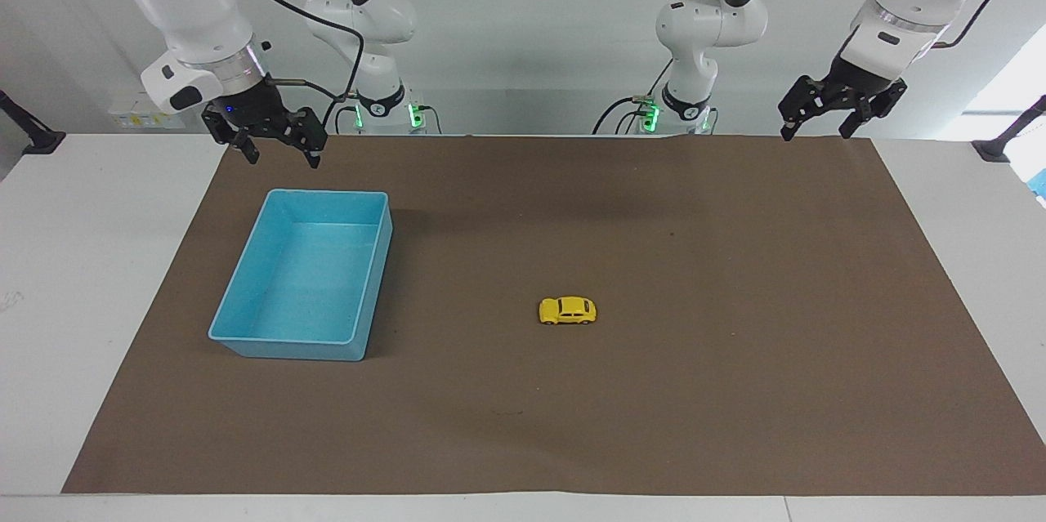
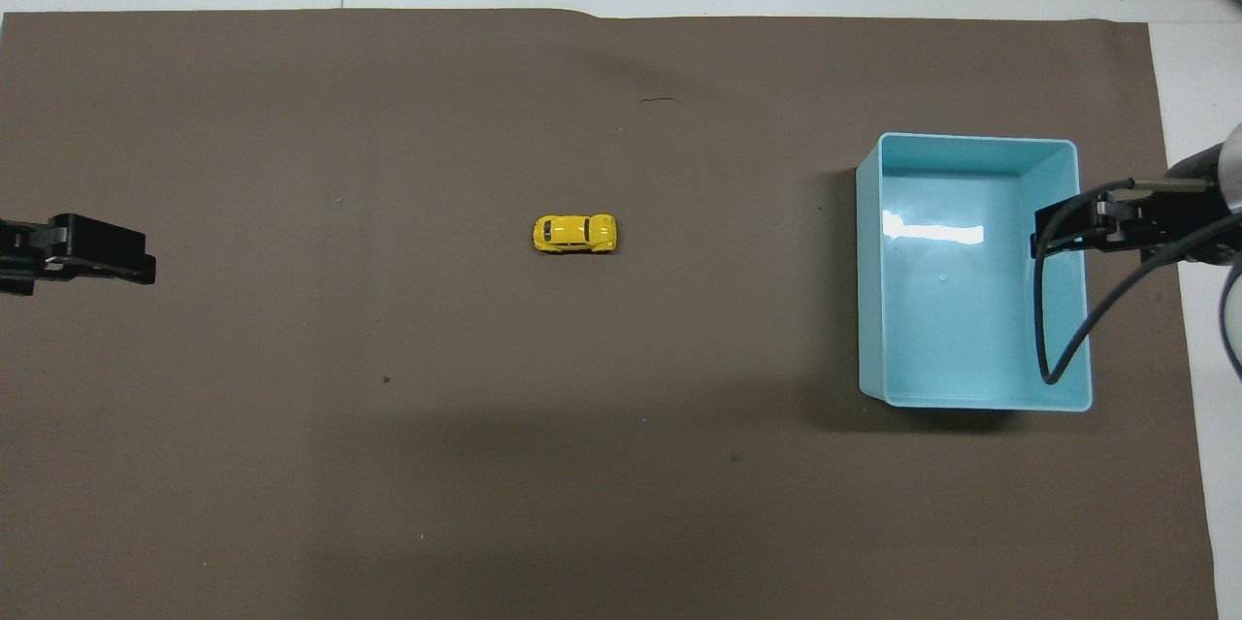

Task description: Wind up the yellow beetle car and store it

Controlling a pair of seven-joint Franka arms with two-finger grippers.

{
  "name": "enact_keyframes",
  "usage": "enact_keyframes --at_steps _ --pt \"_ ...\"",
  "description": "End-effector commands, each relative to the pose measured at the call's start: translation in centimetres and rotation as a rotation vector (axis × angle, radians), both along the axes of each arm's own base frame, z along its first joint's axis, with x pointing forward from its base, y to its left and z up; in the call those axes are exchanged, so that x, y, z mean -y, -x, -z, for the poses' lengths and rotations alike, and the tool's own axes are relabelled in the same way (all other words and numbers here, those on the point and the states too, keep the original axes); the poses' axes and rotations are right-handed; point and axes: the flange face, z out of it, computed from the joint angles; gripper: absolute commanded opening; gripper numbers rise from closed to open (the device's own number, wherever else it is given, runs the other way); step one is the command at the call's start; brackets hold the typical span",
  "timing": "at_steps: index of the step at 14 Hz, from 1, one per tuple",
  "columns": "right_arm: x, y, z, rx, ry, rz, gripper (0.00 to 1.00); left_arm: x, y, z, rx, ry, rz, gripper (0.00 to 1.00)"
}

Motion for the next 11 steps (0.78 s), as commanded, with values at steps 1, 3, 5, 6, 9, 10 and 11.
enact_keyframes --at_steps 1,3,5,6,9,10,11 --pt "0.4 0.2 -0.4 0.001 -0.011 -0.013 1.0 0.3 0.8 -0.1 0.0 -0.006 -0.057 1.0" --pt "0.4 0.2 -0.4 0.001 -0.011 -0.015 1.0 0.5 0.8 -0.2 0.003 -0.005 -0.078 1.0" --pt "0.4 0.2 -0.4 0.001 -0.011 -0.016 1.0 1.1 0.8 -0.1 -0.002 0.0 -0.128 1.0" --pt "0.4 0.2 -0.4 0.001 -0.011 -0.016 1.0 1.1 0.7 0.3 -0.01 -0.003 -0.171 1.0" --pt "0.4 0.2 -0.3 -0.001 -0.011 -0.016 1.0 1.5 0.3 1.1 -0.032 0.016 -0.276 1.0" --pt "0.4 0.2 -0.3 -0.001 -0.011 -0.016 1.0 1.6 0.2 1.6 -0.04 0.024 -0.325 1.0" --pt "0.4 0.2 -0.3 -0.001 -0.011 -0.016 1.0 1.7 0.0 2.2 -0.043 0.029 -0.378 1.0"
